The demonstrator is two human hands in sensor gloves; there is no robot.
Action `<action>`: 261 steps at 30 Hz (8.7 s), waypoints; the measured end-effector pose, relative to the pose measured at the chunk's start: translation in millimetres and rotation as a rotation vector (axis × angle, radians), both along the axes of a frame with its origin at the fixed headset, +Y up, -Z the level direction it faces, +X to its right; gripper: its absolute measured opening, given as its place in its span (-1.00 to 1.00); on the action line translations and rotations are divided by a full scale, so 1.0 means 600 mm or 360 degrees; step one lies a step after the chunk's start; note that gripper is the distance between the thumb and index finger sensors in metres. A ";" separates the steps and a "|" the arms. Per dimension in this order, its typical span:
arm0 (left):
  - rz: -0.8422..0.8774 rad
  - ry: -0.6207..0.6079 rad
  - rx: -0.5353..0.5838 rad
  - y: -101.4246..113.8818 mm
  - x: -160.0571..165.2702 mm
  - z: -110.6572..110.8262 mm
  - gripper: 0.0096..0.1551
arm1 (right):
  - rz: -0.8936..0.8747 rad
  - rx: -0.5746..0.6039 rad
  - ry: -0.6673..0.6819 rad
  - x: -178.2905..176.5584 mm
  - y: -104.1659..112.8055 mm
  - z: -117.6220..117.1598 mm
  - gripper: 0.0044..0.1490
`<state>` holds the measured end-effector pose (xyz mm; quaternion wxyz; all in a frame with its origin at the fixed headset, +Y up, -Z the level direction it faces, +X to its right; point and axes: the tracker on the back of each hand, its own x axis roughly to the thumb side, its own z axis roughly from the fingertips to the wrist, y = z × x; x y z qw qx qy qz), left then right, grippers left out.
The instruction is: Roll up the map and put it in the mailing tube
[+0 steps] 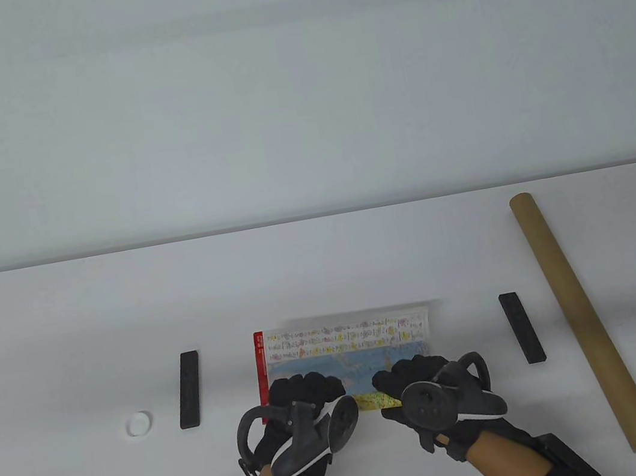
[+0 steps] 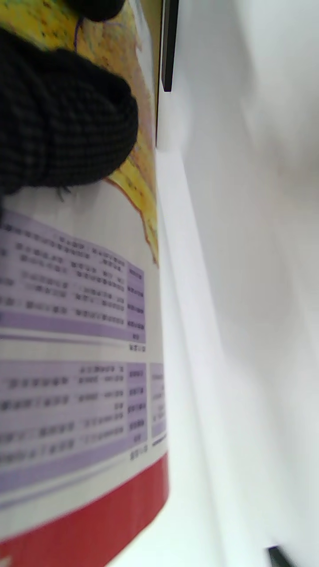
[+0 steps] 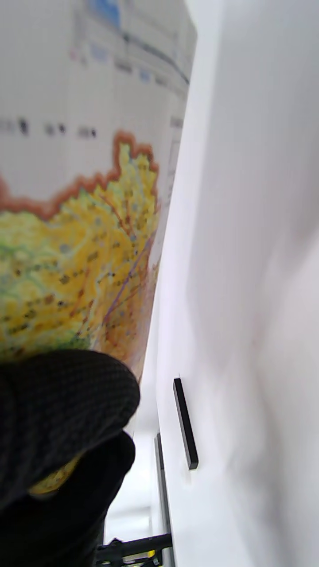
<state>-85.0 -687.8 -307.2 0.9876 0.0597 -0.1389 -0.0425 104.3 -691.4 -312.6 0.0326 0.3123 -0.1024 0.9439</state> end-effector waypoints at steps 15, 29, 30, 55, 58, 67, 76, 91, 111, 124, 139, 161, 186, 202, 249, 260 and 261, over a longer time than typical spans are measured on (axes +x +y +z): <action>0.0324 0.0023 -0.0496 -0.019 -0.021 -0.026 -0.39 | 0.0252 0.0307 -0.0056 -0.013 0.008 0.015 -0.26; -0.0074 0.0032 0.0199 0.008 0.014 0.019 -0.22 | -0.0065 -0.0136 -0.0117 0.015 0.004 -0.014 -0.35; -0.0069 0.0026 0.0213 0.008 0.013 0.019 -0.23 | -0.0071 -0.0144 -0.0108 0.015 0.004 -0.014 -0.35; 0.0035 0.0049 -0.0007 -0.008 -0.008 -0.003 -0.28 | 0.0132 0.0128 -0.0109 -0.001 0.002 -0.001 -0.32; -0.0046 0.0035 0.0185 0.000 -0.002 0.008 -0.27 | -0.0038 -0.0107 -0.0104 0.010 -0.001 -0.011 -0.33; -0.0073 0.0042 0.0166 0.004 -0.002 0.006 -0.42 | -0.0031 -0.0139 -0.0060 0.011 -0.005 -0.011 -0.28; 0.0223 0.0102 -0.0355 -0.010 -0.023 -0.020 -0.47 | 0.0209 0.0270 -0.0054 -0.004 0.006 0.012 -0.21; -0.0041 0.0073 0.0021 -0.002 -0.001 0.003 -0.28 | 0.0062 -0.0047 -0.0119 0.004 0.000 -0.008 -0.35; 0.0294 0.0156 -0.0418 -0.020 -0.021 -0.023 -0.41 | 0.0243 0.0228 -0.0118 -0.001 0.008 0.006 -0.21; -0.0044 0.0073 0.0172 -0.002 0.005 0.011 -0.23 | 0.0012 -0.0234 -0.0126 0.015 0.001 -0.020 -0.38; 0.0075 0.0114 -0.0050 -0.004 -0.005 -0.003 -0.46 | 0.0112 0.0022 -0.0093 0.009 0.002 -0.005 -0.24; -0.0035 0.0015 0.0228 0.000 0.004 0.010 -0.19 | -0.0045 -0.0278 -0.0090 0.016 -0.005 -0.020 -0.33; 0.0205 0.0102 -0.0299 -0.014 -0.014 -0.013 -0.42 | 0.0221 0.0131 -0.0074 -0.001 0.001 0.001 -0.30; -0.0018 0.0006 0.0108 0.004 0.004 0.010 -0.40 | 0.0004 -0.0190 -0.0052 0.010 -0.004 -0.014 -0.28; 0.0218 0.0088 -0.0332 -0.005 -0.013 -0.009 -0.45 | 0.0214 0.0177 -0.0032 -0.004 0.007 0.011 -0.20; 0.0149 0.0049 -0.0151 -0.004 -0.004 0.001 -0.37 | 0.0206 0.0146 -0.0057 -0.002 0.008 0.006 -0.31; 0.0103 0.0042 -0.0069 0.000 0.001 0.006 -0.35 | 0.0183 0.0120 -0.0064 0.000 0.008 0.005 -0.32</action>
